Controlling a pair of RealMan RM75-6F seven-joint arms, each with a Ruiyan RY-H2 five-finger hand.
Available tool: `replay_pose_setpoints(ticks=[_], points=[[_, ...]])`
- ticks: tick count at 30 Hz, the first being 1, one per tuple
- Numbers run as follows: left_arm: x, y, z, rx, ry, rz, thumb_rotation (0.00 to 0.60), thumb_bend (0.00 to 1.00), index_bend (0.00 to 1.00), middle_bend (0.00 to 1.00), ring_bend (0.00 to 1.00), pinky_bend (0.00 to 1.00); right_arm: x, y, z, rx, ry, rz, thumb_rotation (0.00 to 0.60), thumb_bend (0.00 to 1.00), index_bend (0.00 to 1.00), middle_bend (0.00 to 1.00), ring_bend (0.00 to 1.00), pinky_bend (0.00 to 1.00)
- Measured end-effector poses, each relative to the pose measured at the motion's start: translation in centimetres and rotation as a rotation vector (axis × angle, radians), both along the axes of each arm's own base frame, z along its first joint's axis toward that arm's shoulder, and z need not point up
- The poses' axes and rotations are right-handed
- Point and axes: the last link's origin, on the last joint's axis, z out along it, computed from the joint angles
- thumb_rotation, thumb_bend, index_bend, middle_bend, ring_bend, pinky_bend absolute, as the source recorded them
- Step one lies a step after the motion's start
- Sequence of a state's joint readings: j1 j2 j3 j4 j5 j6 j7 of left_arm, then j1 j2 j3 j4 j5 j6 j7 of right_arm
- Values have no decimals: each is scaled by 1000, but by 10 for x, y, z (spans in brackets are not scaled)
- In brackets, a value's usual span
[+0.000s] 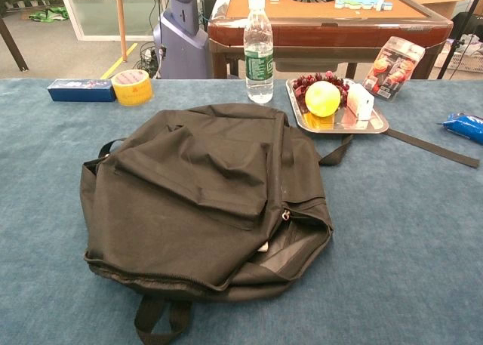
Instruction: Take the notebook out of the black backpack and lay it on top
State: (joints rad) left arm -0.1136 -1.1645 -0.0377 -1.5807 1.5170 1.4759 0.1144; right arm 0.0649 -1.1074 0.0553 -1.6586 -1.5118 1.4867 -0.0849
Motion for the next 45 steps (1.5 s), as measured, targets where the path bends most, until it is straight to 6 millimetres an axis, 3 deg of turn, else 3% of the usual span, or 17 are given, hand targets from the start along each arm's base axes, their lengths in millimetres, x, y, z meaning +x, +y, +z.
replay_pose_setpoints(ticks=[8, 19, 32, 45], points=[[1, 3, -4, -34, -2, -20, 600, 227, 169, 50, 89, 66, 5, -1, 3, -14, -26, 19, 600, 284, 142, 211, 158, 291], [15, 22, -23, -197, -69, -123, 600, 227, 170, 50, 89, 66, 20, -16, 31, -86, -13, 61, 600, 284, 142, 211, 158, 291], [46, 40, -83, -480, -96, -350, 600, 225, 133, 50, 89, 66, 24, -17, 38, -96, -19, 49, 600, 284, 142, 211, 159, 291], [79, 42, -137, -572, -158, -455, 600, 225, 130, 50, 89, 66, 18, -10, 39, -101, -24, 27, 600, 284, 142, 211, 158, 291]])
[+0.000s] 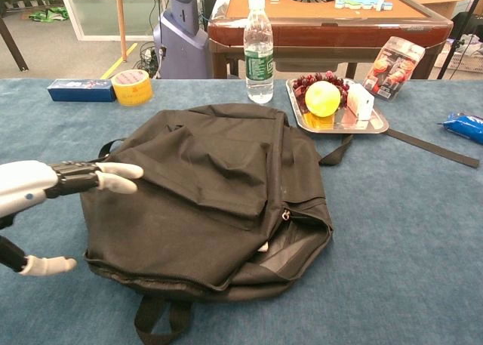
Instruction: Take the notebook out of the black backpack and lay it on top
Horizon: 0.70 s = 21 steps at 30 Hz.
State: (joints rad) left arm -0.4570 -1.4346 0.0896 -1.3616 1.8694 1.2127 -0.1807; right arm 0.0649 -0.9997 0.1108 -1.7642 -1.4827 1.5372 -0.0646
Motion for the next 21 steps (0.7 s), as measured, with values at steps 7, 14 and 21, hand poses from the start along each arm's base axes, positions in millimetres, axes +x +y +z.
replay_pose_setpoints(ticks=[7, 14, 21], points=[[7, 3, -16, -8, 16, -18, 600, 226, 140, 50, 89, 66, -3, 6, 3, -9, -3, -9, 600, 284, 142, 211, 158, 291], [13, 7, -30, -32, -36, 40, 600, 225, 248, 50, 89, 66, -5, 10, 5, -16, -6, -17, 600, 284, 142, 211, 159, 291], [26, 18, -44, -26, -108, 78, 600, 238, 394, 84, 94, 66, -9, 13, 7, -25, -6, -25, 600, 283, 142, 211, 159, 291]])
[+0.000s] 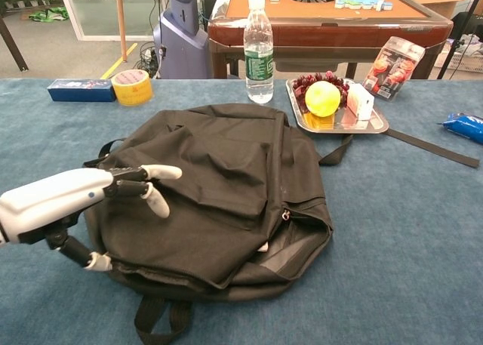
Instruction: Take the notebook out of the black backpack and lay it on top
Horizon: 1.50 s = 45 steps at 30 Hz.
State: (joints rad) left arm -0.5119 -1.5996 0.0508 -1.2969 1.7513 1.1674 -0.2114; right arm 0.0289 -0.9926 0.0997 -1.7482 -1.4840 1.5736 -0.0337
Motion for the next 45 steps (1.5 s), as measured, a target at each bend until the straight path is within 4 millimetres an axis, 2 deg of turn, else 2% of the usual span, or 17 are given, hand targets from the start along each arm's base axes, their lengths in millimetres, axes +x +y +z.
replay_pose_setpoints(ticks=[8, 12, 15, 18, 27, 34, 45], points=[[21, 13, 1, 51, -71, -5, 600, 513, 625, 188, 158, 66, -5, -2, -1, 7, -5, -1, 600, 284, 142, 211, 159, 291], [32, 16, 3, 54, -111, 21, 600, 624, 703, 277, 207, 76, -5, -3, -2, 15, -9, 8, 600, 284, 142, 211, 158, 291], [38, 20, 4, 65, -138, 54, 600, 673, 750, 396, 281, 103, -5, -3, -3, 22, -15, 16, 600, 284, 142, 211, 159, 291], [43, 24, 7, 76, -178, 97, 600, 684, 762, 455, 332, 141, -3, -3, -5, 41, -19, 29, 600, 284, 142, 215, 160, 291], [68, 45, 29, 78, -367, 258, 600, 688, 756, 462, 339, 145, 18, -7, -27, 182, -45, 130, 600, 284, 154, 250, 183, 291], [81, 57, 47, 84, -427, 310, 600, 688, 743, 462, 339, 146, 50, -15, -65, 392, -94, 254, 600, 284, 162, 253, 183, 292], [96, 62, 44, 83, -443, 326, 600, 688, 737, 462, 338, 146, 104, -19, -126, 721, -202, 428, 600, 284, 167, 267, 195, 303]])
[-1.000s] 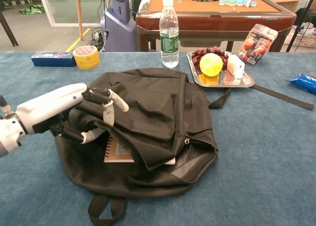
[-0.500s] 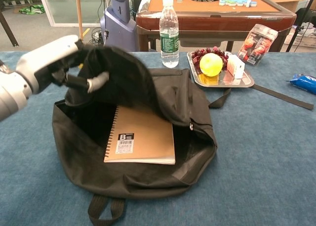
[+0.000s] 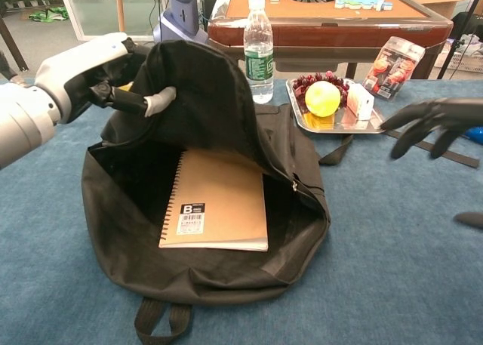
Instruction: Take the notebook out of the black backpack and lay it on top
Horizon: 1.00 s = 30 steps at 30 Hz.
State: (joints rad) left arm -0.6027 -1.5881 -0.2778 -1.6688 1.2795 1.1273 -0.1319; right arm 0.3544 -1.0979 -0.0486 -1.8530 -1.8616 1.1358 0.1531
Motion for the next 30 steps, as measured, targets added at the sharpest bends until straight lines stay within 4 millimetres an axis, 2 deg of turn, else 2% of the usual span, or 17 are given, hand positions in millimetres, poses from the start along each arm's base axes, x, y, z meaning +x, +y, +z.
replay_pose_setpoints(ticks=[4, 12, 20, 30], points=[[5, 3, 0, 5, -1, 1, 600, 688, 735, 462, 338, 146, 14, 3, -20, 97, -30, 31, 600, 284, 167, 268, 195, 303], [13, 6, 1, 11, -8, 3, 600, 687, 732, 462, 338, 146, 37, -1, -54, 182, -55, 89, 600, 284, 171, 269, 195, 303], [14, 9, 3, 19, -16, 20, 600, 687, 730, 462, 338, 146, 56, -20, -89, 211, -33, 122, 600, 284, 186, 279, 195, 303], [13, 10, 4, 18, -31, 39, 600, 686, 729, 462, 338, 146, 70, -46, -126, 141, -21, 144, 600, 284, 205, 287, 195, 304]])
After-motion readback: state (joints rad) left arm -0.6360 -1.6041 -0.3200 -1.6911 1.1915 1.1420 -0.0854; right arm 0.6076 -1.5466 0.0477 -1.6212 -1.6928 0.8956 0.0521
